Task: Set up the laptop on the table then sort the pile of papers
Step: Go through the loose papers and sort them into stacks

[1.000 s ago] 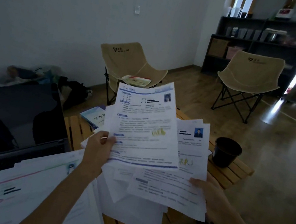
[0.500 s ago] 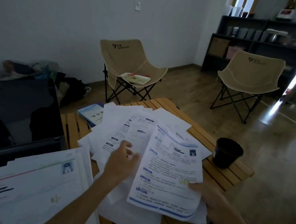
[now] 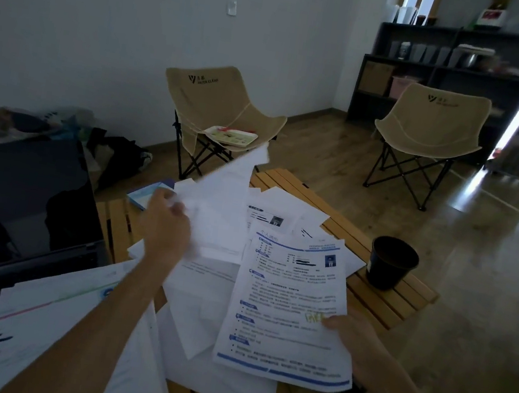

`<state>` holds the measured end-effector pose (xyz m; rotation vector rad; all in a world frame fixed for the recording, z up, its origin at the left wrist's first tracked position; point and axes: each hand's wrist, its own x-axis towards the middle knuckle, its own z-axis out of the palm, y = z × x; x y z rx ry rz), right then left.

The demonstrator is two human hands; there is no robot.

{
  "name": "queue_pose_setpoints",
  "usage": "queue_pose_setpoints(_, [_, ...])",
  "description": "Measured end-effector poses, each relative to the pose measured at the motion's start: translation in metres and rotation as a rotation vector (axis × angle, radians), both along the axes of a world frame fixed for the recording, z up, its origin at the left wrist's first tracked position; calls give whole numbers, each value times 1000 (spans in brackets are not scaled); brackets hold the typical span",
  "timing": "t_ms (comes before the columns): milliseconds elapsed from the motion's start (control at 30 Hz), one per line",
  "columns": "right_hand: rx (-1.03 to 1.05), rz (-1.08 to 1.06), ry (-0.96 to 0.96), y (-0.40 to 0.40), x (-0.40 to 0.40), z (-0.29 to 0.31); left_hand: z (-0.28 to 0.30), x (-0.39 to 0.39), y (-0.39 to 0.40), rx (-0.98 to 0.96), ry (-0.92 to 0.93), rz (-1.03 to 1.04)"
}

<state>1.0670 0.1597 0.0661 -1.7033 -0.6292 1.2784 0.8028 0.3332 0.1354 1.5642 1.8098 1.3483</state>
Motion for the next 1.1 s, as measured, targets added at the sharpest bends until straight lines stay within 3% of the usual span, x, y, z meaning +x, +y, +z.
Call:
queue_pose_setpoints(67, [-3, -14, -10, 0, -2, 2, 6, -22, 17, -46, -350, -31])
queue_pose_setpoints(100, [-6, -24, -17, 0, -2, 3, 5, -27, 19, -50, -439, -45])
queue_pose_setpoints(267, [-17, -70, 25, -1, -3, 3, -23, -11, -6, -155, -448, -139])
queue_pose_setpoints(400, [-14, -61, 60, -2, 0, 3, -43, -22, -11, -103, -861, 62])
queue_pose_setpoints(533, [-26, -51, 46, -1, 1, 3, -51, -34, -3, -103, -955, 81])
queue_pose_setpoints(633, [-27, -57, 60, -2, 1, 5, -46, -27, -9, -164, -728, -153])
queue_pose_setpoints(767, [-24, -87, 80, 1, -1, 9, -52, 16, -53, -298, -54, -411])
queue_pose_setpoints(800, [-20, -94, 99, 3, 0, 8, -57, 26, -64, -308, 40, -474])
queue_pose_setpoints(867, [-35, -92, 143, 4, 2, 6, -69, 36, -76, -325, 131, -609])
queue_pose_setpoints(933, [-27, -23, 68, 2, -2, 8, -75, 40, -74, -373, 151, -674])
queue_pose_setpoints(1000, [-37, 0, -75, 1, -3, 3, -69, 36, -59, -351, 223, -592])
queue_pose_setpoints(1100, [-54, -13, -76, 2, -5, -1, -63, 11, -8, -322, 555, -259])
